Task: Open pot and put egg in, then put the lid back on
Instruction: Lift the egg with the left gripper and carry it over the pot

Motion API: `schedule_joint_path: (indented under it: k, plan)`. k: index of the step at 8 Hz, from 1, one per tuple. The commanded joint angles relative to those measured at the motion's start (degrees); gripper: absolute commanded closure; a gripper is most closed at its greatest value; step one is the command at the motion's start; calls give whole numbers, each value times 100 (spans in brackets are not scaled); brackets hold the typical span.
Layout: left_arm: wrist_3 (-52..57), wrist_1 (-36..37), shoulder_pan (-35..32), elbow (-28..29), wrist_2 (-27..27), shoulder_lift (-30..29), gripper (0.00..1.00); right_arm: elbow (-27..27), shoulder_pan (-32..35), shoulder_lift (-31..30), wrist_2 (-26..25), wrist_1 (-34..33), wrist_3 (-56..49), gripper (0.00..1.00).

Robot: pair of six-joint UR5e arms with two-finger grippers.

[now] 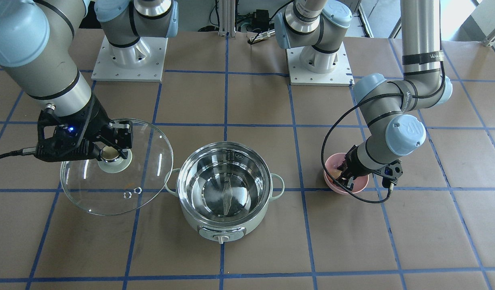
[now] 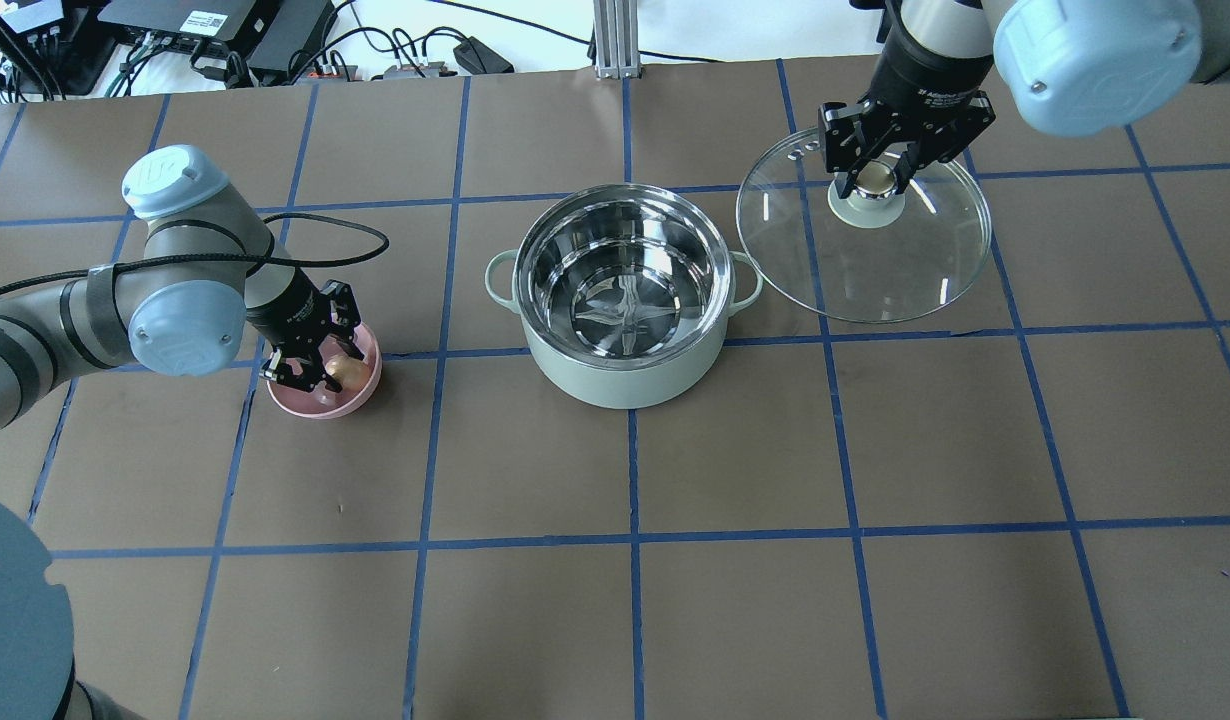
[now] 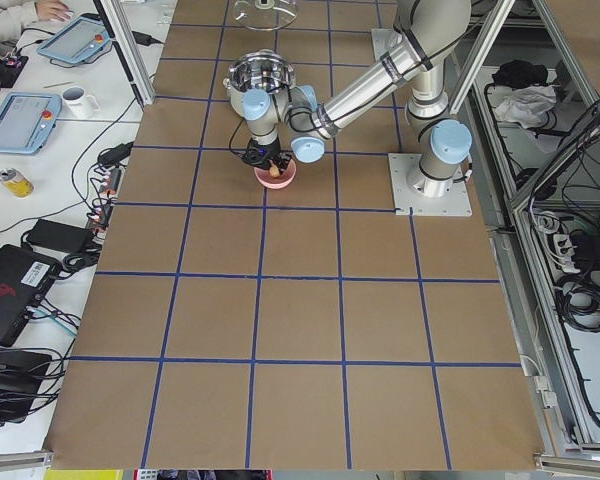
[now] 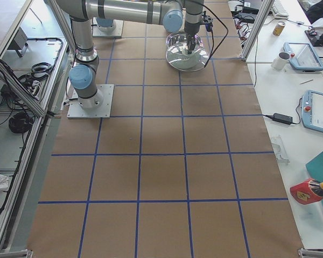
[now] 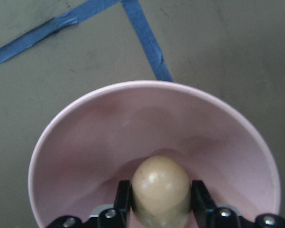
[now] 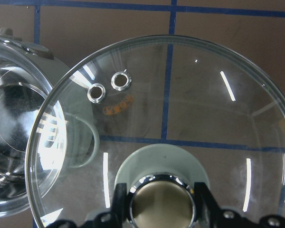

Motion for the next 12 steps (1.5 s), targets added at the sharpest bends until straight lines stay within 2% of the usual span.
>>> schedule_joint_path:
  k: [1,4,6,8,9,11,12]
  plan:
    - [108,-8,15,0,-23,27,74,6,0,-1,25,-30,3,100]
    - [416,-87,129,53,-338,184,100,6,0,-1,43,-13,12,100]
    - [434,-376,182,227,-322,569,100,6,0,-9,26,-4,-5,100]
    - [294,-1663,130,1032,-304,738,100,15,9,-1,86,-4,38,100]
    - [76,-2070,77,1350,-321,765,100,15,9,-1,87,-4,38,100]
    - [-485,-2267,-377,1512,-409,905,100,15,9,-9,35,-13,30,100]
    - [-1272,-2232,-789,1625,-557,897,100,15,9,17,52,-21,-5,100]
